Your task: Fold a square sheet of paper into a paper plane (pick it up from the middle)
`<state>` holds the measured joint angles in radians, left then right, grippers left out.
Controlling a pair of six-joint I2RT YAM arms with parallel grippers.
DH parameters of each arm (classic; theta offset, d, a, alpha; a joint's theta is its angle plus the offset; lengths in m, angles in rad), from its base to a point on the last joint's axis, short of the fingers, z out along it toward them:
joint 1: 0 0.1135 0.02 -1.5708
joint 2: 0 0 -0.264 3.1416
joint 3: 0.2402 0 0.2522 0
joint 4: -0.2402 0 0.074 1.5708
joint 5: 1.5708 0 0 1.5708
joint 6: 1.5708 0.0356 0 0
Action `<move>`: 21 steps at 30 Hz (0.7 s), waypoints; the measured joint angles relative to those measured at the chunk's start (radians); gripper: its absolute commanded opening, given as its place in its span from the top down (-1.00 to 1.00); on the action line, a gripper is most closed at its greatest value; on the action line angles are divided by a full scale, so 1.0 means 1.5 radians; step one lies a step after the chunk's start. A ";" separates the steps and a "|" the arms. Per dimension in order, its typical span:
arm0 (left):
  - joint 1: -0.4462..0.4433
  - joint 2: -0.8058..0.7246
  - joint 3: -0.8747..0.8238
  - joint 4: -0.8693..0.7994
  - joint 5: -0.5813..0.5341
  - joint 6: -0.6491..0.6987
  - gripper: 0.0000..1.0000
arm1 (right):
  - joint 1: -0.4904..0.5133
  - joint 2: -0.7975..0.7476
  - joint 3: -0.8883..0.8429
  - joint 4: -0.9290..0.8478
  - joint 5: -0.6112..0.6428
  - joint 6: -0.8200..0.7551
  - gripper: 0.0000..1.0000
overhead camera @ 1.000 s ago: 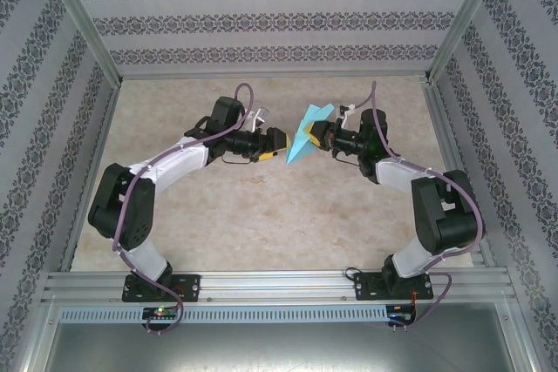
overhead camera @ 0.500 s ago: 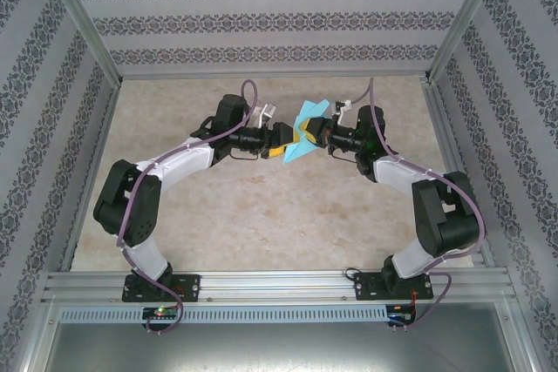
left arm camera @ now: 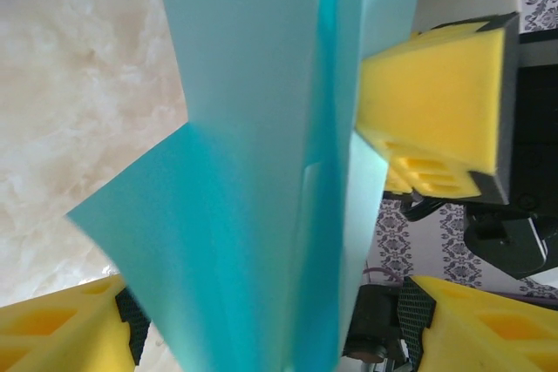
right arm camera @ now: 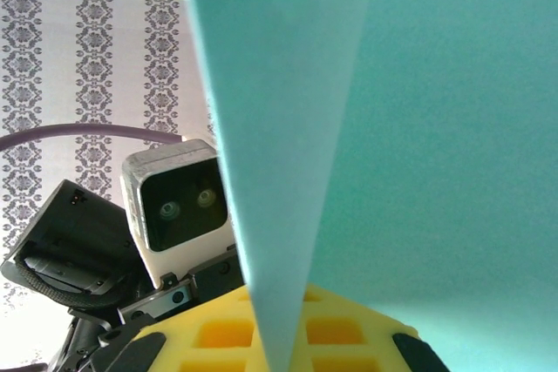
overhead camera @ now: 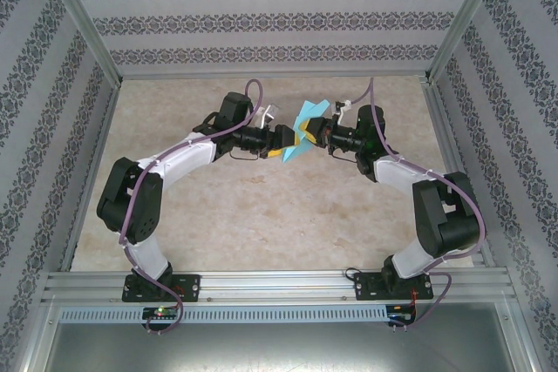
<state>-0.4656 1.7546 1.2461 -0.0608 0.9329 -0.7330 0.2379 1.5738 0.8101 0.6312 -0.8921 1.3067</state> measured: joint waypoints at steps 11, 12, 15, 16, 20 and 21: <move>0.000 0.017 0.024 0.031 0.032 -0.038 -0.11 | 0.000 -0.001 0.007 -0.006 0.000 -0.001 0.85; 0.000 0.017 0.025 0.033 0.035 -0.040 -0.05 | 0.000 -0.001 0.007 -0.008 0.000 -0.001 0.85; 0.000 0.017 0.026 0.033 0.041 -0.040 0.09 | 0.001 -0.001 0.007 -0.010 0.000 -0.002 0.85; 0.000 0.018 0.027 0.033 0.042 -0.040 0.11 | 0.001 0.000 0.007 -0.010 0.000 -0.002 0.84; 0.000 0.028 0.036 0.031 0.049 -0.039 0.23 | 0.001 0.001 0.007 -0.010 0.000 -0.002 0.84; 0.000 0.031 0.038 0.031 0.051 -0.038 0.26 | 0.001 0.001 0.007 -0.010 -0.001 -0.003 0.83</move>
<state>-0.4656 1.8015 1.3037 -0.0151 1.0100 -0.7898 0.2386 1.5753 0.8204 0.6163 -0.8928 1.3029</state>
